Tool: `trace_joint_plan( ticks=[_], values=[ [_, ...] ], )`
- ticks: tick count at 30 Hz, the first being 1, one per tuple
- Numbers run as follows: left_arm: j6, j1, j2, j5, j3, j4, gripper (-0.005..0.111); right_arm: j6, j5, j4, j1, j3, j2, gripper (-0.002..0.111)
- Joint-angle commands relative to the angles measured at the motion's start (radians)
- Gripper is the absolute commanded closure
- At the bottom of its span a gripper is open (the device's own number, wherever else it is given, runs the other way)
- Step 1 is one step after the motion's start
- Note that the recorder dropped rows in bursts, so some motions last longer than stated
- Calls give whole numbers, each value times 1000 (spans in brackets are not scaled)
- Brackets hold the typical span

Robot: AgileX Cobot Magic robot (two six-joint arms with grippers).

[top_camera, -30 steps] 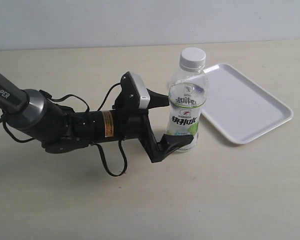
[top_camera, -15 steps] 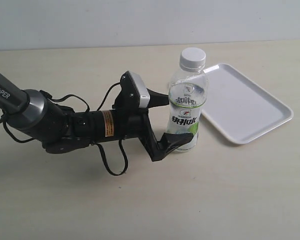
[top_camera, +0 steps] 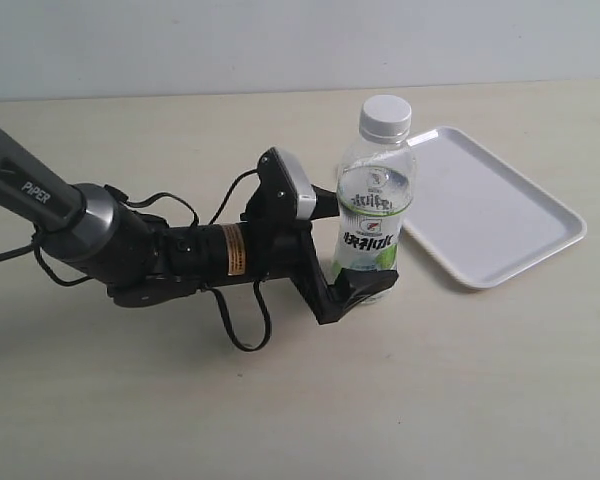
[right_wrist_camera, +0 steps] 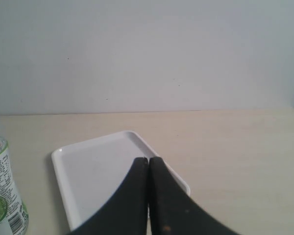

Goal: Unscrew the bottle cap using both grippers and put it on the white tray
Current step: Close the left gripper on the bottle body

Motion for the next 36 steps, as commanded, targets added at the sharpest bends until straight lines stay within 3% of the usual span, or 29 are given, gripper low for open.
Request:
trace_joint_plan(
  ticks=[1,36],
  values=[
    [-12,-4,29,-5,-25,-4,7,0,-1,-6,-7,4,-5,108],
    [-12,-4,31,-11,-25,-12,7,0,3,-6,-7,4,-5,108]
  ],
)
